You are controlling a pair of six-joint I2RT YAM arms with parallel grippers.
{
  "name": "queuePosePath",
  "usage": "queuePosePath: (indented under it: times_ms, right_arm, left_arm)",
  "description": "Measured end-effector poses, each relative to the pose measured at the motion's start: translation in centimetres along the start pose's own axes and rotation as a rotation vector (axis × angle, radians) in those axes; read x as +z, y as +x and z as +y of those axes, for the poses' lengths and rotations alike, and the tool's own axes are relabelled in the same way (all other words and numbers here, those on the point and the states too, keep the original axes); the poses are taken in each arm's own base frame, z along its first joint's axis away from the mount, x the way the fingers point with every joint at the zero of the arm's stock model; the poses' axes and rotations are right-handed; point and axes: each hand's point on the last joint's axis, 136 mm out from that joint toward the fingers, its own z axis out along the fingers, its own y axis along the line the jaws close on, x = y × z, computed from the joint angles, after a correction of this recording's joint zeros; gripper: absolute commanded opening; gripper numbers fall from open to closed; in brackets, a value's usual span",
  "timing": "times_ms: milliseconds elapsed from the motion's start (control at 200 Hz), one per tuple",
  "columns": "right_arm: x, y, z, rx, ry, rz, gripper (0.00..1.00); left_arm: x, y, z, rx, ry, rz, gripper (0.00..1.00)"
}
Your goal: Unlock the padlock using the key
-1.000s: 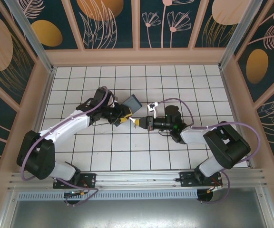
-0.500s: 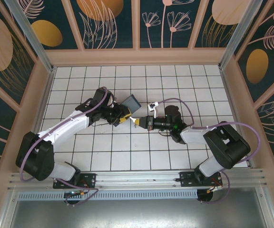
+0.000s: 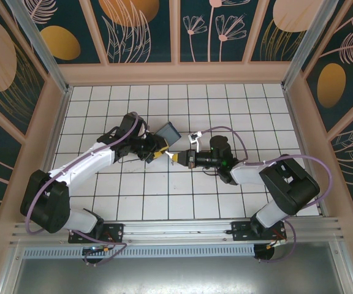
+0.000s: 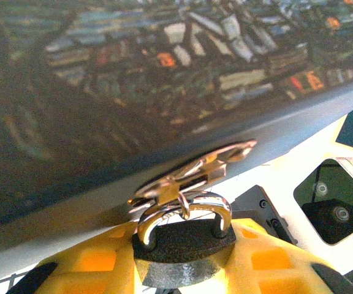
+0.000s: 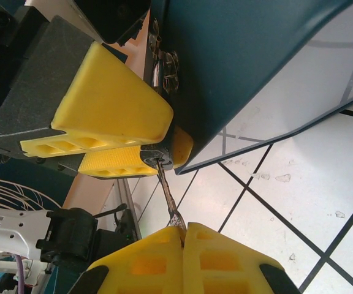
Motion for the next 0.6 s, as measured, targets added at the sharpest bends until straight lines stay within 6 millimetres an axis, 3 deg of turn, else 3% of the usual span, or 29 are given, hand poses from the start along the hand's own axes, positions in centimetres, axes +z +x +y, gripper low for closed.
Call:
queuePosePath:
  times_ms: [601]
  right_arm:
    - [0.42,-0.32,0.04,0.043,0.004,-0.007,0.00]
  left_arm:
    - [-0.01,-0.43,0.16,-0.008,-0.009,-0.024,0.16]
